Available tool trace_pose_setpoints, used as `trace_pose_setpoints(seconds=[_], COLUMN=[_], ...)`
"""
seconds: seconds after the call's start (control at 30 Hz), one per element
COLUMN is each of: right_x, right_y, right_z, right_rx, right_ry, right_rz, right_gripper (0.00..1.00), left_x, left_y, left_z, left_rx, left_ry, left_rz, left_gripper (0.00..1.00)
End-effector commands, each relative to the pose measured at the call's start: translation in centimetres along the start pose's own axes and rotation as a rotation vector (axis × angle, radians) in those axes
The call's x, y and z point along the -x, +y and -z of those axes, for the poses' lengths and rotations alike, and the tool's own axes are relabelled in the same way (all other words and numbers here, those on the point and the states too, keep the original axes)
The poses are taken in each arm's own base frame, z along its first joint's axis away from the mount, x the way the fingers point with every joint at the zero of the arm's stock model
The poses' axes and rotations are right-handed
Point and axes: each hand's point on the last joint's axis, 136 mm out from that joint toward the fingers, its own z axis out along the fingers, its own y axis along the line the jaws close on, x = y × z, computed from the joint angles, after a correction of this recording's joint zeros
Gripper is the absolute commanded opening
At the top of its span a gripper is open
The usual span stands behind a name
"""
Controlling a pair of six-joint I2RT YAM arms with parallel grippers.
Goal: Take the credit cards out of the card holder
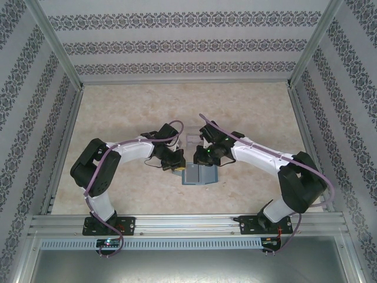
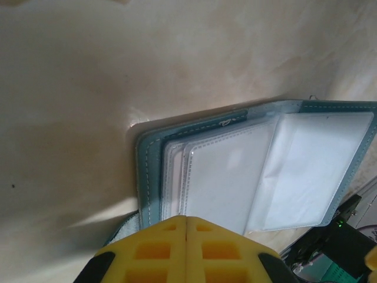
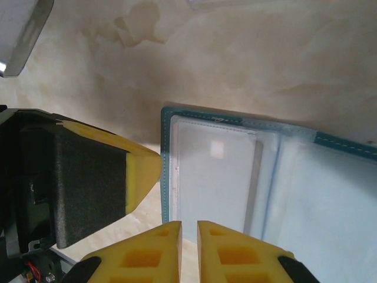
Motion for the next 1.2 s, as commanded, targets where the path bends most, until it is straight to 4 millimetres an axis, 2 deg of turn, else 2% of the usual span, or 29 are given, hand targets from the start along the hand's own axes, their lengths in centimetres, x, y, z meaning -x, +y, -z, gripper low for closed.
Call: trace_pose_setpoints(seconds=[0.0,0.37,0.6,0.87,1.17], right_x=[-0.7,-1.8,-1.9,-2.3,-2.5], right_y=[-0.5,-1.1,-1.1,-2.1,-3.2], right_z=[-1.4,-4.0,-4.4,-5.1,-4.9], right_rx=[-0.026,-0.107,-0.132,-0.183,-0.245], right_ry=[0.030,0.103,0.113,0.132,0.136], right_rz=[-0.024,-0.030,-0.023,-0.030,-0.033], right_gripper=[0.15,0.21,0.24,0.27,0.33], left_x=[-0.6,-1.1,-1.3,-1.5,-1.7], left_y=[0.3,1.6,1.9,2.2,2.4], left_z=[-0.8,-1.3,-1.6,-1.8,-1.9], left_rx=[-0.005,0.027,0.033,0.034,0.034], left_ry=[0.018,0.035,0.042,0.049,0.055], left_rz=[0.005,0.014,0.016,0.013,0.010], left_gripper=[0.00,0.00,0.00,0.00,0.00])
